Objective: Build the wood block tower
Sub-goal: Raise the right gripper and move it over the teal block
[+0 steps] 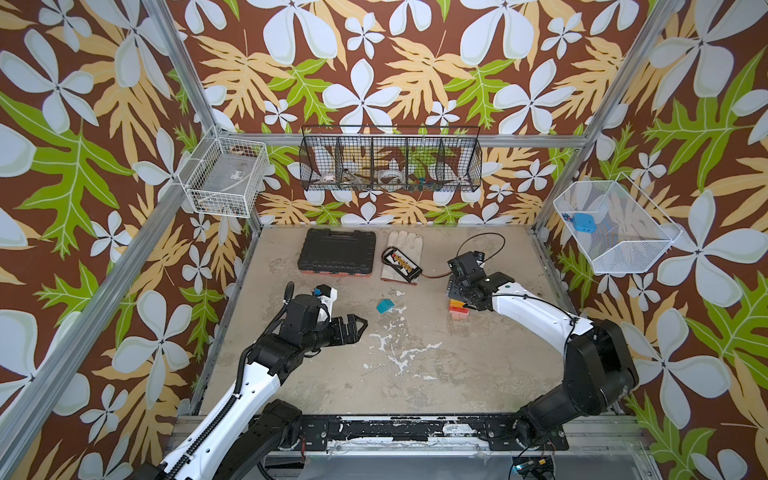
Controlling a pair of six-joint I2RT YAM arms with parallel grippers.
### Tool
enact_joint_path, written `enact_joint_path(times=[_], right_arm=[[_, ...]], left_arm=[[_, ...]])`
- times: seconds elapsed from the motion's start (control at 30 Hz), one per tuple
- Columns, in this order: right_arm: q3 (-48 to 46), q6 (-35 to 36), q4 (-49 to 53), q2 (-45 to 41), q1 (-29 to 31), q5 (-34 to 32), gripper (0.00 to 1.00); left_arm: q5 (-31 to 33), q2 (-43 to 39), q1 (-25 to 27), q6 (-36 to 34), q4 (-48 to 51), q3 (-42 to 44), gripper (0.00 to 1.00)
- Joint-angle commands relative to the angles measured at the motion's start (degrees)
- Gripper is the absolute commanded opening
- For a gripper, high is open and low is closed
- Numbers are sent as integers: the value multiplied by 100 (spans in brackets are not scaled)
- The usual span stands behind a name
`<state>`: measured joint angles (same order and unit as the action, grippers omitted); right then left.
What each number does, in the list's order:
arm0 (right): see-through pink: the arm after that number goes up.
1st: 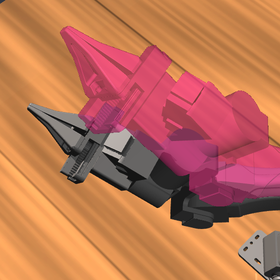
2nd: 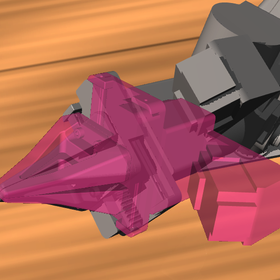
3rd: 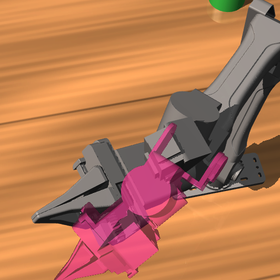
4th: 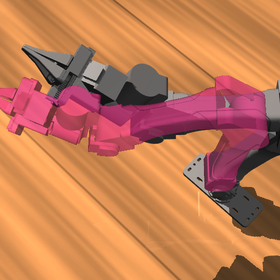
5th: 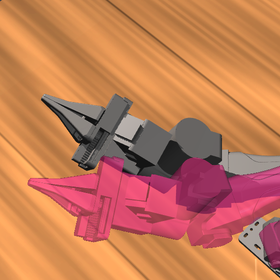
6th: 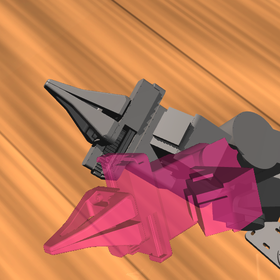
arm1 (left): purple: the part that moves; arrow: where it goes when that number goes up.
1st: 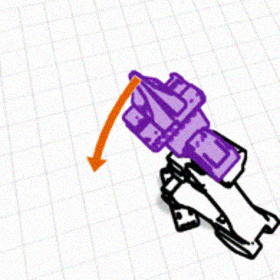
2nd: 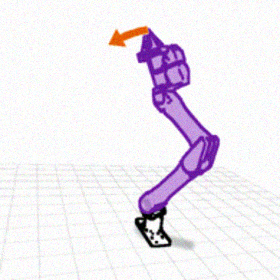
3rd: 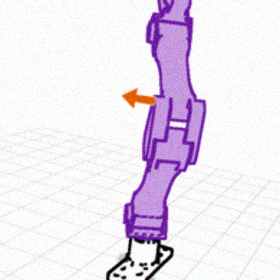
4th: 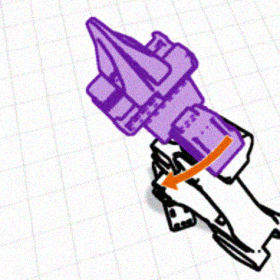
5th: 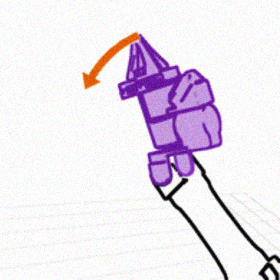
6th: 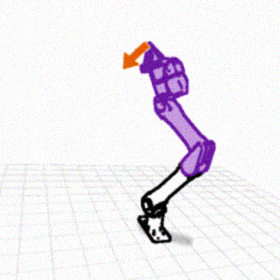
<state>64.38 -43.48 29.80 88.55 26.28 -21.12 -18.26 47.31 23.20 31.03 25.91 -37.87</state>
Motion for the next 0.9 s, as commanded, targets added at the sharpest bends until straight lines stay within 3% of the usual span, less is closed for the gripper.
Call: enact_joint_path(times=[0.0, 0.1, 0.23, 0.3, 0.5, 0.67, 0.87], right_arm=[[-76, -93, 120, -373, 34, -208, 79], [-251, 74, -133, -888, 302, -212, 85], [-382, 609, -778, -1385, 1148, -353, 100], [-309, 831, -993, -1347, 1524, -270, 100], [519, 914, -835, -80, 2148, 91, 96], [1160, 782, -716, 1111, 2162, 293, 91], [2152, 545, -320, 2337, 2166, 255, 91]], left_arm=[[-11, -11, 9, -26, -104, -19, 100], [55, -37, 8, -31, -86, -36, 100], [59, -33, 4, -44, -62, -63, 100], [55, -46, 9, -52, -42, -72, 100], [197, -122, 1, -65, 4, -131, 100], [266, -161, 0, -61, 28, -142, 100], [227, -169, 0, -53, 10, -125, 100]])
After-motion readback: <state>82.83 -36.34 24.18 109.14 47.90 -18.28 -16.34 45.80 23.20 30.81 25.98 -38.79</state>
